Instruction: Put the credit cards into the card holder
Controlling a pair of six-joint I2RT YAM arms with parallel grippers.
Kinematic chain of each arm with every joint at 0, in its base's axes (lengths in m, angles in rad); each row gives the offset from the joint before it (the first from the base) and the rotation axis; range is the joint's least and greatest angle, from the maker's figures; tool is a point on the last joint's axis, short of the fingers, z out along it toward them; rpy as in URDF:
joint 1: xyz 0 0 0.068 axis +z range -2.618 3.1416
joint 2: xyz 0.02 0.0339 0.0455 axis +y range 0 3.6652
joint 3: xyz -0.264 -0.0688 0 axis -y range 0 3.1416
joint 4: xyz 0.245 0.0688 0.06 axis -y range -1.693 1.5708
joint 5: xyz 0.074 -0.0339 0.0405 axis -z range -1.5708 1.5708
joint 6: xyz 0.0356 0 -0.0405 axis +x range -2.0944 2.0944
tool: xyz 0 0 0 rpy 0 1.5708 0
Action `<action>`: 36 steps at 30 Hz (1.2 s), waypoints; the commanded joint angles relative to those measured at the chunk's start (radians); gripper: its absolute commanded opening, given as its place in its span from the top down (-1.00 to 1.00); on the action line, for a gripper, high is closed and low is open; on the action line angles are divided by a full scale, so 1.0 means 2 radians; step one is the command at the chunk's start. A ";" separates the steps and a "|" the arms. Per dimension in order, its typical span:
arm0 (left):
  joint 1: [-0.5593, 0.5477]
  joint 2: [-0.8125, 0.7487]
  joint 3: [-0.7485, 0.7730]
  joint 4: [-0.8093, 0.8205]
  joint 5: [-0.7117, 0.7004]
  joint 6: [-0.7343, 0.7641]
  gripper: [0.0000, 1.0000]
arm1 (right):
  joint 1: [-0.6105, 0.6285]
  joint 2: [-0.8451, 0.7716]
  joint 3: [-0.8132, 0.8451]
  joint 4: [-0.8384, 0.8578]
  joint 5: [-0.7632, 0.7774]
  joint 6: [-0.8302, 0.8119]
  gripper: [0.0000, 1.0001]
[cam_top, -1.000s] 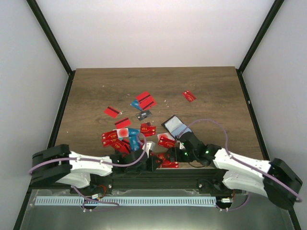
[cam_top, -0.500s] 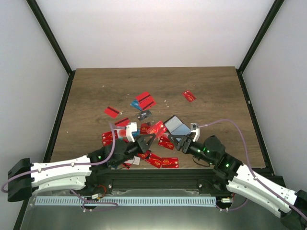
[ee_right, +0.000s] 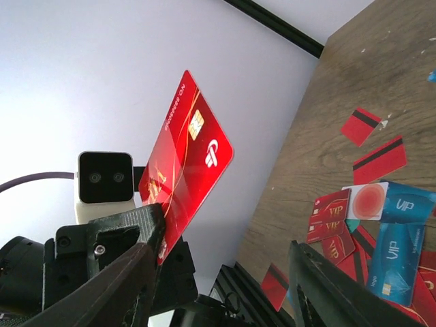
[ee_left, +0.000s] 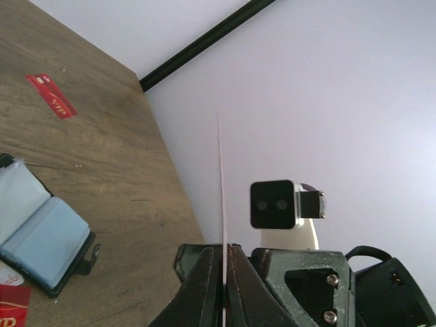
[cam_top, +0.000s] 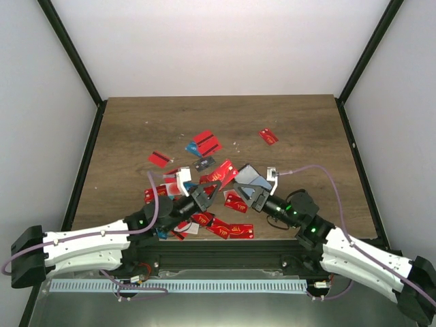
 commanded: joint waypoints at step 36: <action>0.038 -0.079 0.115 -0.240 0.060 0.226 -0.45 | -0.194 0.080 0.114 -0.031 -0.293 -0.146 0.99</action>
